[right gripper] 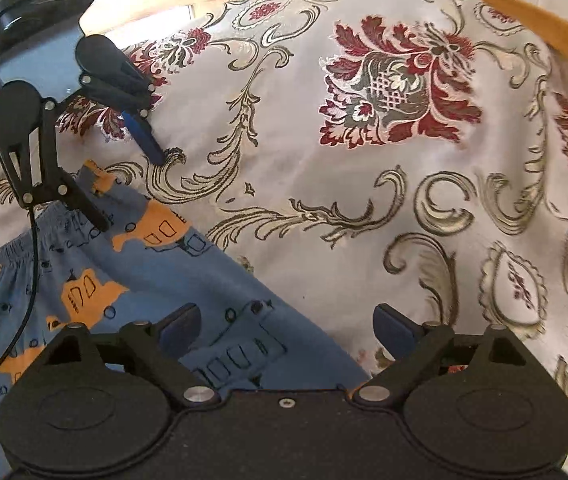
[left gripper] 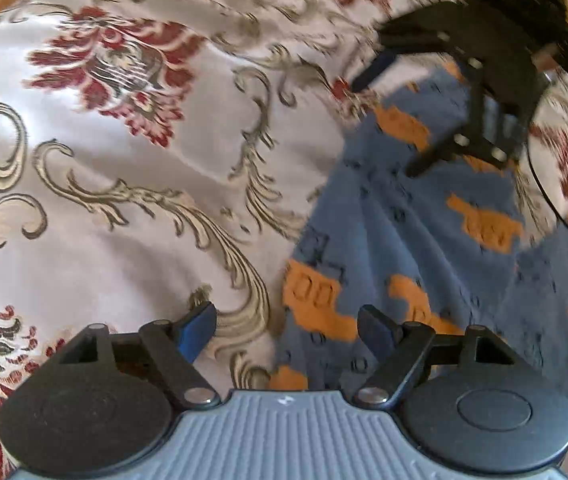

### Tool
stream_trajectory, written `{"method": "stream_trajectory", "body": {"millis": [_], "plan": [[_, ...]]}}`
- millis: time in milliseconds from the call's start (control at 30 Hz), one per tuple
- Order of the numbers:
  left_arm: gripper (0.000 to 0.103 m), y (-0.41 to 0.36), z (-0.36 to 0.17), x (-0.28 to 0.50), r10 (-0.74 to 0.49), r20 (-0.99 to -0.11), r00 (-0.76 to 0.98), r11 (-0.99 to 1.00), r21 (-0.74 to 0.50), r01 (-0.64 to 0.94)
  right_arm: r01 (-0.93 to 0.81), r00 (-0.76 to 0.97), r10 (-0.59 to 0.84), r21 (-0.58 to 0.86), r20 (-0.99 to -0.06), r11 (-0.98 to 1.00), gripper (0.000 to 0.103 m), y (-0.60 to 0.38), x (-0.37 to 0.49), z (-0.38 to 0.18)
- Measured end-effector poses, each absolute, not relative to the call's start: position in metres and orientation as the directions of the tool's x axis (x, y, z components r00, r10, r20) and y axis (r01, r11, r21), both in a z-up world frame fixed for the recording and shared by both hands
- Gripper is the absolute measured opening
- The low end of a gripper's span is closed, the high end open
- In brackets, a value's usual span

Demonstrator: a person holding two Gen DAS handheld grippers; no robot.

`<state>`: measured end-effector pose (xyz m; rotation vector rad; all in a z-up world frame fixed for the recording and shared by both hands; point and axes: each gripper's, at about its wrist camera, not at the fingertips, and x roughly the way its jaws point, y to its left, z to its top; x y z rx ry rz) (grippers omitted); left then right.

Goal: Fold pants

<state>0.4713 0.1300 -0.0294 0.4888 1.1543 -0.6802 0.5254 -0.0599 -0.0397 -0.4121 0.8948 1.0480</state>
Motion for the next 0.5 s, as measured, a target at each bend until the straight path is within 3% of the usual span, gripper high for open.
{"method": "stream_trajectory", "body": {"millis": [133,267,333,400,500], "plan": [[0.061,0.131,-0.029,0.472,-0.181,-0.96,0.214,0.689,0.031,0.724,-0.866,0.13,0.55,0.176,-0.825,0.468,0.083,-0.051,0.539,-0.046],[0.048,0.135,-0.029,0.48,-0.164,-0.969,0.182,0.709,0.013,0.705,-0.827,0.046,0.546,0.274,-0.837,0.49,0.074,-0.05,0.553,-0.051],[0.039,0.138,-0.03,0.483,-0.166,-0.973,0.161,0.716,-0.006,0.698,-0.833,0.04,0.527,0.263,-0.849,0.486,0.063,-0.05,0.552,-0.051],[0.03,0.136,-0.034,0.484,-0.156,-0.978,0.142,0.722,-0.015,0.692,-0.848,0.061,0.498,0.218,-0.865,0.483,0.038,-0.049,0.549,-0.05],[0.012,0.132,-0.037,0.48,-0.123,-0.98,0.157,0.713,0.023,0.701,-0.865,0.085,0.48,0.175,-0.873,0.471,0.019,-0.051,0.543,-0.047]]}}
